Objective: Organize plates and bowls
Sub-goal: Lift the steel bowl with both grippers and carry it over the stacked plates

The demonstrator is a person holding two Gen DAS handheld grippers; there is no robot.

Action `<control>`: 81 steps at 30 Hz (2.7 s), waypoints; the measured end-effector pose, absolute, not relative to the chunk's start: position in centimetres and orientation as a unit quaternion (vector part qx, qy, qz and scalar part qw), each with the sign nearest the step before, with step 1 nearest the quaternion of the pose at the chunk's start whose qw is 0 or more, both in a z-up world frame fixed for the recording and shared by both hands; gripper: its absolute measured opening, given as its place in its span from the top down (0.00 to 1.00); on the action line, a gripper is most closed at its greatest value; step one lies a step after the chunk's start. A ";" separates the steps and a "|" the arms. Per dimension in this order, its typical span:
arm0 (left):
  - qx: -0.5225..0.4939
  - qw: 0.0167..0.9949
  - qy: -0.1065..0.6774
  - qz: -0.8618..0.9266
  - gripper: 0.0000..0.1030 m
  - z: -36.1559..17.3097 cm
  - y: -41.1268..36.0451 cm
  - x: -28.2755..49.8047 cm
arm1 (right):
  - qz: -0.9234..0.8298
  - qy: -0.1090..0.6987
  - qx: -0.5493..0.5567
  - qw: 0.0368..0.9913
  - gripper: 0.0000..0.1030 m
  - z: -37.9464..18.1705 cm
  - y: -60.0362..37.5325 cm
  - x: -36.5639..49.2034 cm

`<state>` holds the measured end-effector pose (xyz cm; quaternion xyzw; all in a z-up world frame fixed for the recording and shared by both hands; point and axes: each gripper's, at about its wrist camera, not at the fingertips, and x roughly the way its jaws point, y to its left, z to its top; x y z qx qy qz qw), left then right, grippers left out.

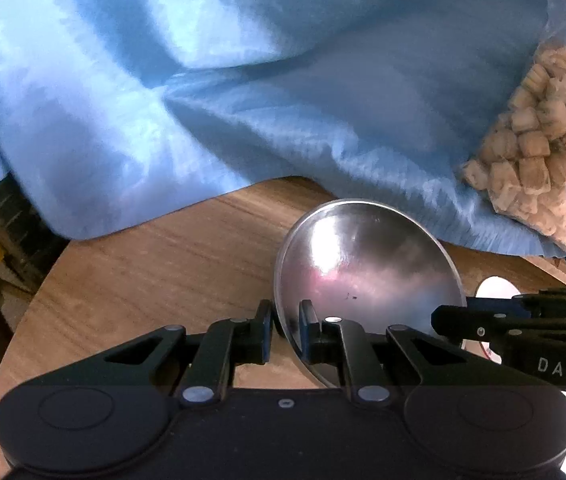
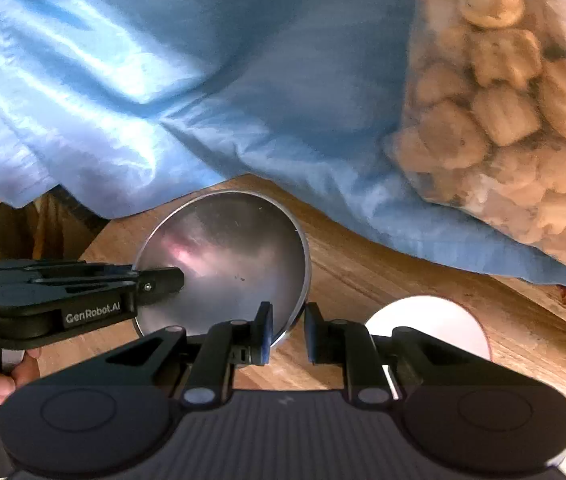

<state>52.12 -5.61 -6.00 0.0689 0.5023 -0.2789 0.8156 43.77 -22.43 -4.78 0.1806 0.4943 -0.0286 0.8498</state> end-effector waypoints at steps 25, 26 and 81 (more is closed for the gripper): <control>0.070 0.840 0.461 -0.277 0.86 -1.6 -3.1 47.1 | 0.013 0.434 0.214 0.875 0.82 -1.0 -22.0 38.6; 0.071 0.840 0.459 -0.279 0.86 -1.4 -3.2 46.7 | 0.012 0.432 0.214 0.876 0.82 -0.8 -22.1 38.2; 0.133 0.764 0.494 -0.393 0.86 -4.2 -13.5 24.9 | -0.068 0.473 0.262 0.839 0.80 -2.5 -28.9 10.5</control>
